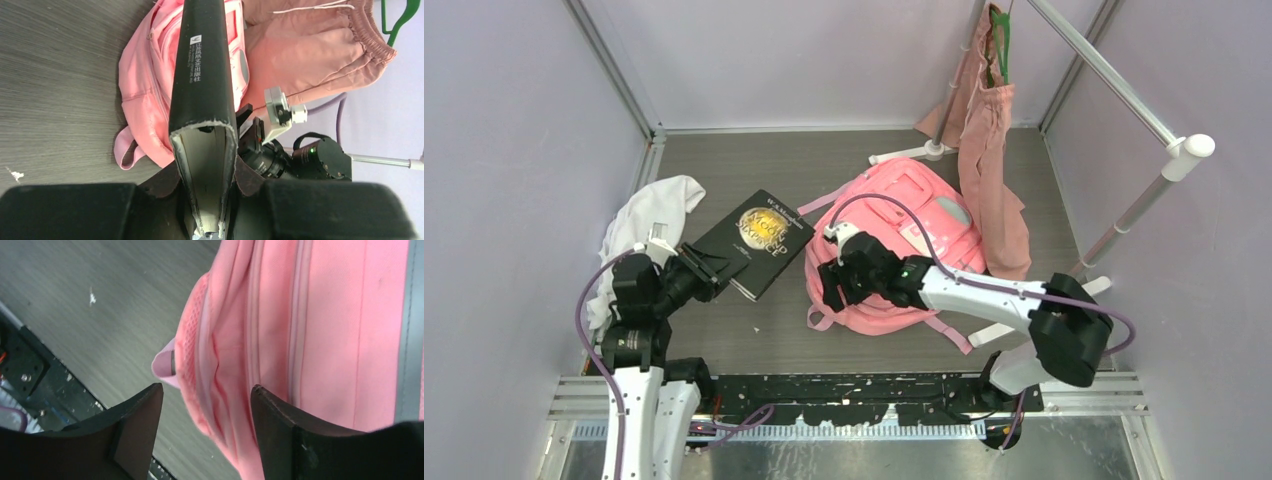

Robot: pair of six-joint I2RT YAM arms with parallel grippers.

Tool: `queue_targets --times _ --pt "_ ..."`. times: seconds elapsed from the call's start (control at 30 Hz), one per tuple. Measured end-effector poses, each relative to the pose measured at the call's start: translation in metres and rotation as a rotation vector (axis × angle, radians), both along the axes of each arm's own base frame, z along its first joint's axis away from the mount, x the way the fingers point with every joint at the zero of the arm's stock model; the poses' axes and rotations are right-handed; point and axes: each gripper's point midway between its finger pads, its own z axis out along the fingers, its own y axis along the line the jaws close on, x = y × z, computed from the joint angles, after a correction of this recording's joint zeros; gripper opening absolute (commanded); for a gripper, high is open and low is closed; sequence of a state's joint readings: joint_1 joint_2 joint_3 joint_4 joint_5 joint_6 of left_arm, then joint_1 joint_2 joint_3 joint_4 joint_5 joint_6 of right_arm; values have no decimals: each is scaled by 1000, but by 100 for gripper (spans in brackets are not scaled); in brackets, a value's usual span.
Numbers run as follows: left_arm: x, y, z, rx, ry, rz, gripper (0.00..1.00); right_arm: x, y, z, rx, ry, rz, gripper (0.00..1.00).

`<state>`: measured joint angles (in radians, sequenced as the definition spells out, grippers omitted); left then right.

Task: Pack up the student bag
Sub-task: Place the book in the student bag.

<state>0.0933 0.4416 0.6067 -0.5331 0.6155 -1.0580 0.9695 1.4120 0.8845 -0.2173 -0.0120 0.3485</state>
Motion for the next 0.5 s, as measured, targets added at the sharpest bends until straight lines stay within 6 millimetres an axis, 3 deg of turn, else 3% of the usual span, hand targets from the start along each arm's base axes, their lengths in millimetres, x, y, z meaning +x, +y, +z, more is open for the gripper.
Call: queue_targets --times 0.13,0.23,0.5 --pt "-3 3 -2 38 20 2 0 18 8 -9 -28 0 -18 32" --pt "-5 3 -6 50 36 0 0 24 10 -12 -26 5 -27 3" --pt "-4 3 -13 55 68 -10 0 29 7 -4 -3 12 -50 1"
